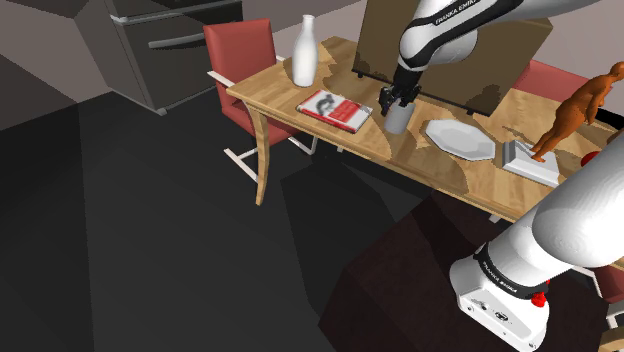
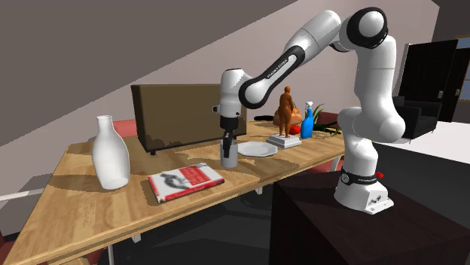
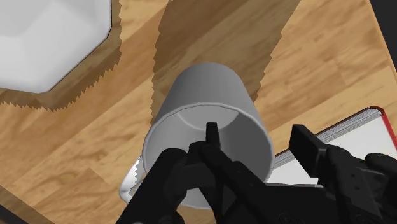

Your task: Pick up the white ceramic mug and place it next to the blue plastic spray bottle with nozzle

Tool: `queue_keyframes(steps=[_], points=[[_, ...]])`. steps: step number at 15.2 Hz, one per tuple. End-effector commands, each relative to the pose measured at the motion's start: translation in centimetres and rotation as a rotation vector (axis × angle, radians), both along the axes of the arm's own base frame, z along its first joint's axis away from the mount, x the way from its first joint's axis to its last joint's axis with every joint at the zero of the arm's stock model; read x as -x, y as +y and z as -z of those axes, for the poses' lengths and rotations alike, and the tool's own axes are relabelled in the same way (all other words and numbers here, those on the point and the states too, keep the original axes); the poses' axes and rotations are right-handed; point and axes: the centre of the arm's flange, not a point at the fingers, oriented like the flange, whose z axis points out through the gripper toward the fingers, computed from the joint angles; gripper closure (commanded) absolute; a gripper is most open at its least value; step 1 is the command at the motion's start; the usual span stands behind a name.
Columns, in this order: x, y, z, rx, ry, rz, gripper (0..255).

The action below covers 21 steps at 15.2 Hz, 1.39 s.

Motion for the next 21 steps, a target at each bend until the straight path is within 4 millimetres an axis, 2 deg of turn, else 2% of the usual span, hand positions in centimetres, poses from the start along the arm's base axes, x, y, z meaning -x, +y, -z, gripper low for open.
queue_keyframes(steps=[1, 9, 21], points=[[0.0, 0.0, 0.0, 0.0, 0.0, 0.0, 255], [0.0, 0.0, 0.0, 0.0, 0.0, 0.0, 255], [0.0, 0.0, -6.3, 0.0, 0.0, 0.0, 255]])
